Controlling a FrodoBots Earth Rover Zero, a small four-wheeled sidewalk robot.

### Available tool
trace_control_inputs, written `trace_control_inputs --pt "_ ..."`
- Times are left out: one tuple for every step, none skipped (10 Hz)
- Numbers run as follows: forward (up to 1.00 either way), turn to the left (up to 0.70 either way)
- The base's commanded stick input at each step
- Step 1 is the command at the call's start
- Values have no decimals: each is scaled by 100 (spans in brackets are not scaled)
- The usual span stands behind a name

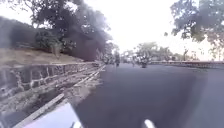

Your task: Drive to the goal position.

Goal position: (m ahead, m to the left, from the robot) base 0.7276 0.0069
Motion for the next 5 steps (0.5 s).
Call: trace_control_inputs --pt "85 0" --pt "85 0" --pt "85 0" --pt "85 0" --pt "85 0"
